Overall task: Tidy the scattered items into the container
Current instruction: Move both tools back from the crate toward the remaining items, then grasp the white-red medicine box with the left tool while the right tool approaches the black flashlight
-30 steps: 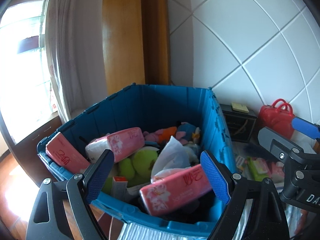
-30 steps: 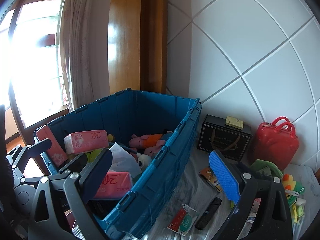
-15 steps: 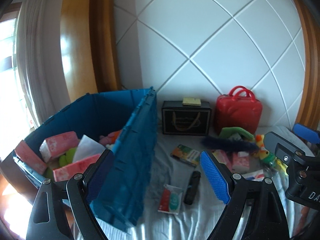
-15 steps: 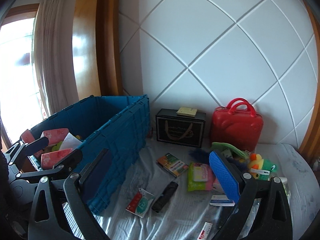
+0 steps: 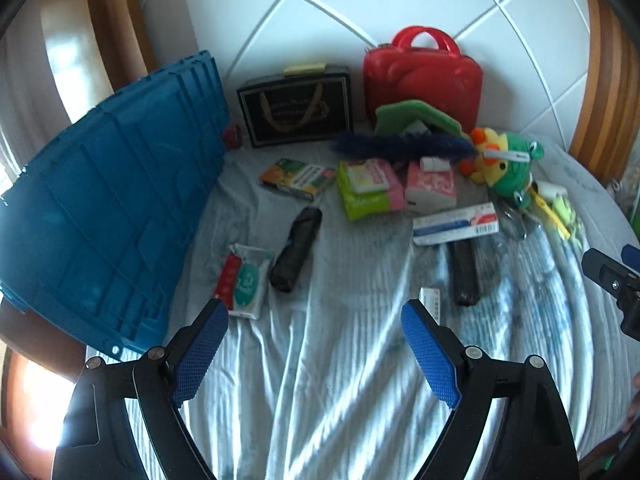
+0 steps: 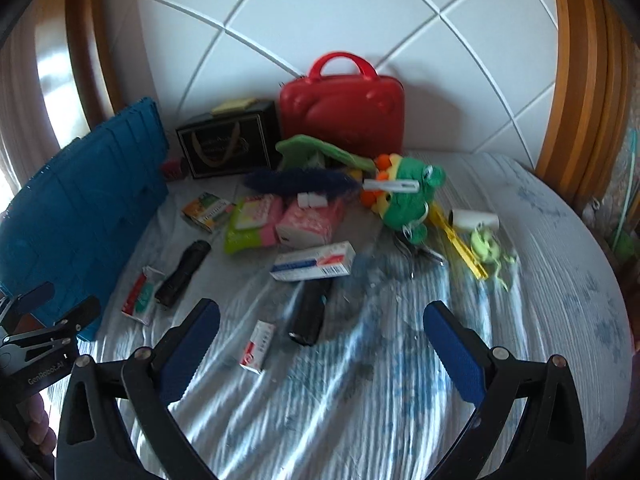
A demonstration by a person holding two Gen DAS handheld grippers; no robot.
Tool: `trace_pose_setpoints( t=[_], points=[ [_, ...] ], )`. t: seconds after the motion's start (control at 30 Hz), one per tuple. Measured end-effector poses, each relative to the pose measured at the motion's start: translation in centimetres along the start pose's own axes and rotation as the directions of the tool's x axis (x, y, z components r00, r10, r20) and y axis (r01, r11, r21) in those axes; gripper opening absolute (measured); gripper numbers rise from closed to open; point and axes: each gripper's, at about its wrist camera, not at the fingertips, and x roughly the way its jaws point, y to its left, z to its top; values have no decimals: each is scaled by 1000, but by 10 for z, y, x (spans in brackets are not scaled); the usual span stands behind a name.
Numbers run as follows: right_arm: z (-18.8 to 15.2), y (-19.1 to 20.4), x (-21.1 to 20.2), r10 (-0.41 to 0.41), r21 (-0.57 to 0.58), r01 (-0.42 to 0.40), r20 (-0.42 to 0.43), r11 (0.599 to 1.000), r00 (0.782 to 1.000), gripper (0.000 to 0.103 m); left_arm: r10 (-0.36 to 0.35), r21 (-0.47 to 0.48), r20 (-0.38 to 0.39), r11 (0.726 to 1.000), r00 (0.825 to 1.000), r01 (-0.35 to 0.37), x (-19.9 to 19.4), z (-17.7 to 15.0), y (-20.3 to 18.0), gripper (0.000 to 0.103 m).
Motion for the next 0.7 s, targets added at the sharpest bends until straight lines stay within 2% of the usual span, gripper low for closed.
trace_pose_setpoints(
  t=[0.17, 0.37, 0.57, 0.7],
  points=[
    [-17, -9, 24, -22, 14, 23, -62, 1000, 998, 103, -60, 39, -28, 997, 998, 61, 25, -8, -16, 89],
    [-20, -10, 50, -53, 34, 57, -117, 998, 992, 103, -126, 83, -99, 988, 987, 134, 64, -9, -34, 89],
    [-37, -16, 84, -60, 51, 71, -186, 996, 981, 103, -142, 87, -169, 984, 975, 159, 101, -18, -60, 89],
    [-41, -26, 107, -62, 56, 76, -228, 995, 972, 103, -153, 88, -216, 981, 964, 175, 125, -24, -77, 77]
  ],
)
